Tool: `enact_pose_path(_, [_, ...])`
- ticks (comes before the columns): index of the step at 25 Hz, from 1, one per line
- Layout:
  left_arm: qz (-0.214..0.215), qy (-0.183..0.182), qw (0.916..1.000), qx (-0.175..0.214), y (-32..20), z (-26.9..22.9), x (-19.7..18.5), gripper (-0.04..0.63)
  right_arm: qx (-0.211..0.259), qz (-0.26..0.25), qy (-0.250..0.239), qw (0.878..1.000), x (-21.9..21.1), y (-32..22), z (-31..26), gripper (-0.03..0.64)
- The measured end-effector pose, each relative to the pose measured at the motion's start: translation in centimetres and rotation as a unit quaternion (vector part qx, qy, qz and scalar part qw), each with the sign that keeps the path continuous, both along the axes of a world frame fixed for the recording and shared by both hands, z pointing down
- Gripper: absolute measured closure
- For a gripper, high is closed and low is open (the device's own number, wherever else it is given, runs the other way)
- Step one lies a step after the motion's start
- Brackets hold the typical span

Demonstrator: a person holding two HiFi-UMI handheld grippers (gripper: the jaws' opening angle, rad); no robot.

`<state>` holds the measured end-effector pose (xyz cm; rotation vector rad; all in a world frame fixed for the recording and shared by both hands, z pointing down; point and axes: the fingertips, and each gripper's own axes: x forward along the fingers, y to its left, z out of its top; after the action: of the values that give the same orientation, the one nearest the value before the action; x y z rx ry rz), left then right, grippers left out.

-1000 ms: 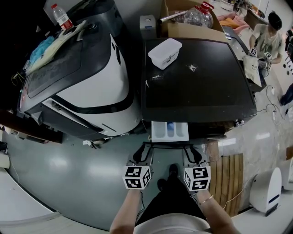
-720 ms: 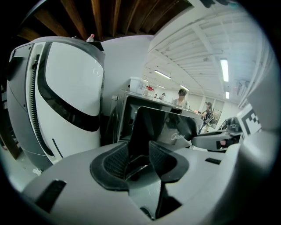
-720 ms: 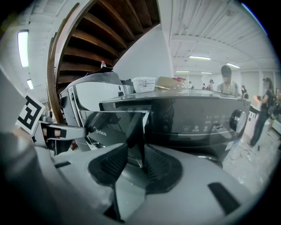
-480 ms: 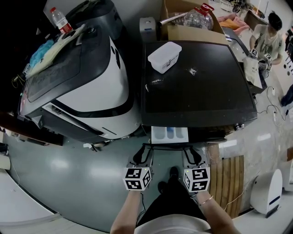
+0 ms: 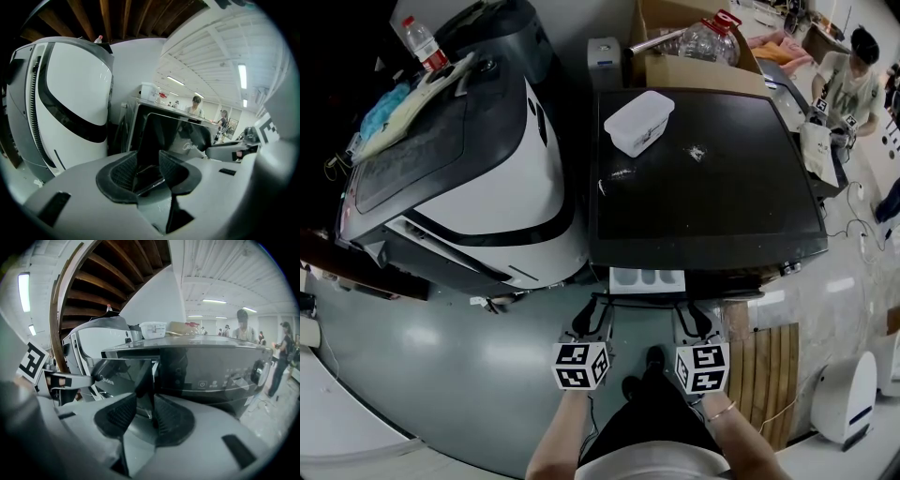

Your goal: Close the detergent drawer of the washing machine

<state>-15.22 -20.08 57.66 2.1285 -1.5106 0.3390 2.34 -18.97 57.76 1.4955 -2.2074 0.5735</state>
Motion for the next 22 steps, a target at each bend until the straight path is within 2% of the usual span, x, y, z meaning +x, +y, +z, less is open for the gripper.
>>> enact_pose_path(22, [-0.019, 0.006, 0.9998, 0.005, -3.7, 0.0, -0.1, 0.471, 0.006, 0.002, 0.000, 1.000, 0.0, -3.7, -0.1, 0.499])
